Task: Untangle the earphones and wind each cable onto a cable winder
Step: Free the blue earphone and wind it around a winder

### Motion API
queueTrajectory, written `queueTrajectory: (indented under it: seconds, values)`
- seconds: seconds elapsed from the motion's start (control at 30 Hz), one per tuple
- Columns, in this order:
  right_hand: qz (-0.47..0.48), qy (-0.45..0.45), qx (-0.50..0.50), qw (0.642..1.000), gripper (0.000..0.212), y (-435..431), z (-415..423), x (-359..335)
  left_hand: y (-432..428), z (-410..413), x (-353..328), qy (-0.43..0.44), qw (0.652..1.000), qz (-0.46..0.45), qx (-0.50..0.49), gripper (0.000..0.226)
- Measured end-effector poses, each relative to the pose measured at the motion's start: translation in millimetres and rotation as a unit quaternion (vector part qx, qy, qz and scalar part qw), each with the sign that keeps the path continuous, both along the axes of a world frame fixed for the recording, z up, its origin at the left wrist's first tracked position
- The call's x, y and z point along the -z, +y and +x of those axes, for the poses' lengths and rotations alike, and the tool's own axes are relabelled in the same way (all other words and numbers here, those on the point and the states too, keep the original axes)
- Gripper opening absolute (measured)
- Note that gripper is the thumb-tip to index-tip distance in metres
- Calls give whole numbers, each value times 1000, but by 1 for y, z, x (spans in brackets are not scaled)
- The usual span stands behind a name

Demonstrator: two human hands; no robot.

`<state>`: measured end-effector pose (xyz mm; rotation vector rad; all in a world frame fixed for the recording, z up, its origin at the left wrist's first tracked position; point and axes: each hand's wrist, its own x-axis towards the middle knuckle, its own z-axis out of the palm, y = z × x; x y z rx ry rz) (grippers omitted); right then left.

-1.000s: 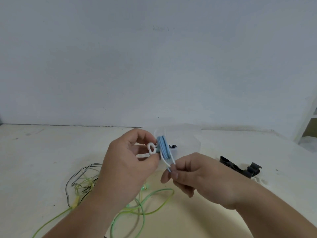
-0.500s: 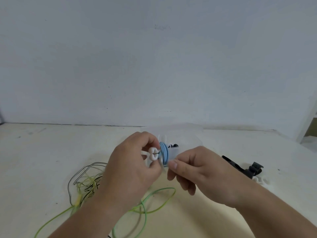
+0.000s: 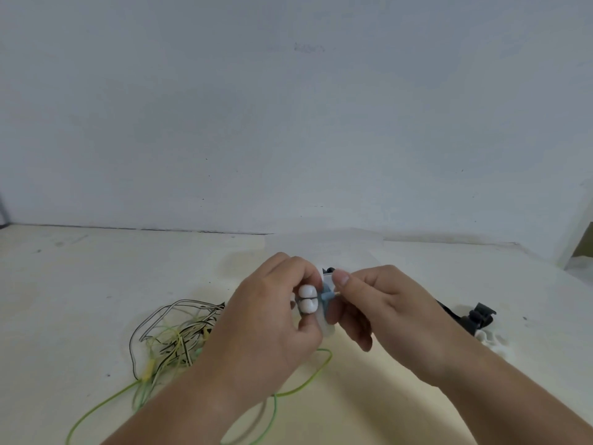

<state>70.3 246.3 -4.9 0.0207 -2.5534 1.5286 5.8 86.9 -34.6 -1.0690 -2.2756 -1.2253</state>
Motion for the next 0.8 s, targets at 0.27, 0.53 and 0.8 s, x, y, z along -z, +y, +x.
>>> queueTrajectory:
  seconds: [0.27,0.53,0.8]
  values:
    - [-37,-39,-36,998,34,5,-2,1,1,0,3,21,1000,5,3,19]
    - [-85,-50,-46,994,34,8,-3,3,2,1,4,61,997,39,2,19]
    - [-131,-22,-39,990,36,4,-3,4,2,3,3,83,995,61,-14,28]
